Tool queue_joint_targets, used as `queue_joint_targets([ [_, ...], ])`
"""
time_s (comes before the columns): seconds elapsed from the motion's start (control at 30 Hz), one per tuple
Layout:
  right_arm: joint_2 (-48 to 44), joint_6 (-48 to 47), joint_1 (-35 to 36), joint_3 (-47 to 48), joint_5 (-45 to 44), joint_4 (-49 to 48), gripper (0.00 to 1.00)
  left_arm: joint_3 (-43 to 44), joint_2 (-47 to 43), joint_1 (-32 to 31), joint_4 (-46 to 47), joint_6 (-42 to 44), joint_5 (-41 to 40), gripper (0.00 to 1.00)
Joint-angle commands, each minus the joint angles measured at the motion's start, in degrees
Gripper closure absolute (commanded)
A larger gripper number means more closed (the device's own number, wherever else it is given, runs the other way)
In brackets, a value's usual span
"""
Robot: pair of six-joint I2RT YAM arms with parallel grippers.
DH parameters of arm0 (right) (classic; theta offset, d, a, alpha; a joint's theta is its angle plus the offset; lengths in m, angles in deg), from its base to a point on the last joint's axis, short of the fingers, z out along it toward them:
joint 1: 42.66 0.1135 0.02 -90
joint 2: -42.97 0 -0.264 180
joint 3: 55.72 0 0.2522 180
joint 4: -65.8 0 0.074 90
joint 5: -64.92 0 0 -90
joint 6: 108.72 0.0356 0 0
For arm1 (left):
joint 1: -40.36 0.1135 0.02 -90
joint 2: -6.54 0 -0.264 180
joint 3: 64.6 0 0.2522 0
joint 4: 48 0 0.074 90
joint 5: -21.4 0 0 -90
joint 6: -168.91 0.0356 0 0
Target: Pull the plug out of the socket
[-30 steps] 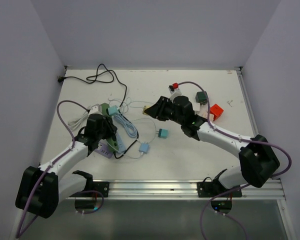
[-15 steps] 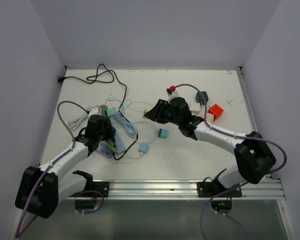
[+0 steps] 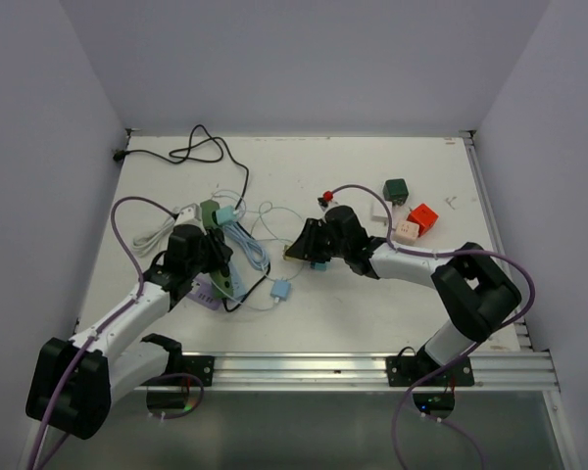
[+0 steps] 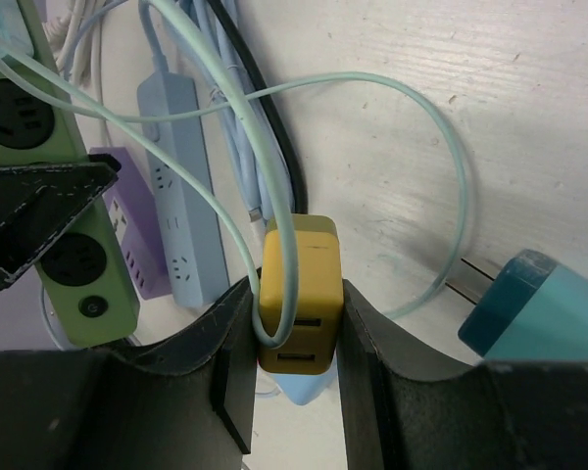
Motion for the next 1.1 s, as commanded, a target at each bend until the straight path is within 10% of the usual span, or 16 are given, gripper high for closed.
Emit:
queue_joint_targets([
  [0.0,-0.25,-0.31,-0.31,1.26,2.88,-2.91,0.78,0.19,-1.39,-0.98,6.73,-0.13,1.07,1.0],
  [0.4,-0.68,-0.57,-0.31,1.44,3.06,-1.59,0.41,2.03,1.42,-6.52,7.35,-0.83,-1.91,1.0],
  [1.07,-12.82,-2.25,-0.39,1.97,1.12,-1.23,0.35,1.33,1.07,-8.28,11.73,-0.3,2.03,1.0],
])
